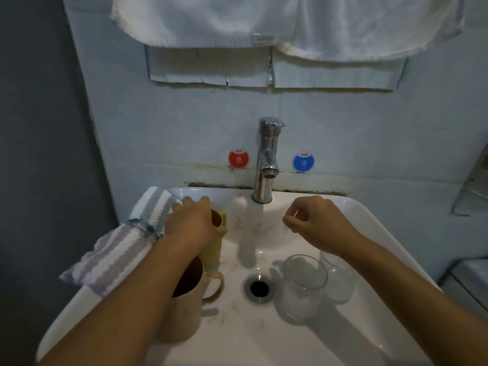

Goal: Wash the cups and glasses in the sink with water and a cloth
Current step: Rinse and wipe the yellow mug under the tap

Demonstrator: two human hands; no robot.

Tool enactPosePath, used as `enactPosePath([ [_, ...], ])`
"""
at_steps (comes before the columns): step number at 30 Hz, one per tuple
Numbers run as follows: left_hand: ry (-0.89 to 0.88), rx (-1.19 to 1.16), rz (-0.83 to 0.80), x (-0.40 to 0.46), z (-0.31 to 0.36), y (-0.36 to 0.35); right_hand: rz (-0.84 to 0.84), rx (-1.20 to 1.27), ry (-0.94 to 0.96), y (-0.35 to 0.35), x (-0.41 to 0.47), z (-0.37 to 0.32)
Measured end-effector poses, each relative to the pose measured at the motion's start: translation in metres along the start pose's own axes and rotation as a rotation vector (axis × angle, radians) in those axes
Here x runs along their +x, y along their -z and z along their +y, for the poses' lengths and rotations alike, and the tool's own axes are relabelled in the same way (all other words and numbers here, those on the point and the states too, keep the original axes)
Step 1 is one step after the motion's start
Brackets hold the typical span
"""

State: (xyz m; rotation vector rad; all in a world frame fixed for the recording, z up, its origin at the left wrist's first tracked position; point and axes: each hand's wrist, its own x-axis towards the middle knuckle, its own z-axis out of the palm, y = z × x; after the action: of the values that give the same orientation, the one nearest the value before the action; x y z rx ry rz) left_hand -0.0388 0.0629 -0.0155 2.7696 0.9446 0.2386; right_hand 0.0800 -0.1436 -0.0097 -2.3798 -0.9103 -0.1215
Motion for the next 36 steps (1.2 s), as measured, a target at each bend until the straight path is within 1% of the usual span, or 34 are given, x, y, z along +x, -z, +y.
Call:
enactPosePath([
  [5, 0.007, -0.258, -0.007, -0.003, 0.001, 0.012, 0.034, 0.021, 0.0, 0.004, 0.002, 0.003],
  [10, -0.013, -0.541, -0.119, -0.016, 0.021, 0.018, 0.054, 0.04, -0.01, 0.004, 0.004, 0.006],
  [12, 0.021, -0.653, -0.164, -0.018, 0.031, 0.015, 0.082, 0.052, -0.007, 0.004, 0.004, 0.006],
  [14, 0.103, -0.787, -0.2, -0.02, 0.039, 0.014, 0.113, 0.052, 0.001, 0.003, 0.005, 0.007],
  [16, 0.113, -0.866, -0.215, -0.023, 0.043, 0.009, 0.136, 0.06, 0.005, 0.003, 0.006, 0.008],
  [18, 0.079, -0.904, -0.211, -0.025, 0.044, 0.002, 0.165, 0.075, 0.019, 0.003, 0.007, 0.008],
  [20, 0.085, -0.936, -0.214, -0.026, 0.045, -0.003, 0.233, 0.115, 0.058, 0.004, 0.007, 0.008],
  [23, 0.118, -1.01, -0.237, -0.024, 0.05, -0.008, 0.345, 0.255, 0.171, 0.009, 0.004, -0.003],
  [25, 0.141, -1.049, -0.254, -0.023, 0.052, -0.011, 0.409, 0.302, 0.261, 0.017, 0.005, -0.016],
  [30, 0.182, -1.075, -0.281, -0.019, 0.056, -0.016, 0.581, 0.192, 0.468, 0.035, 0.028, -0.049],
  [33, 0.159, -1.046, -0.286, -0.017, 0.057, -0.02, 0.636, 0.157, 0.509, 0.038, 0.045, -0.059],
  [36, 0.147, -1.03, -0.294, -0.017, 0.059, -0.021, 0.73, 0.14, 0.539, 0.04, 0.058, -0.064],
])
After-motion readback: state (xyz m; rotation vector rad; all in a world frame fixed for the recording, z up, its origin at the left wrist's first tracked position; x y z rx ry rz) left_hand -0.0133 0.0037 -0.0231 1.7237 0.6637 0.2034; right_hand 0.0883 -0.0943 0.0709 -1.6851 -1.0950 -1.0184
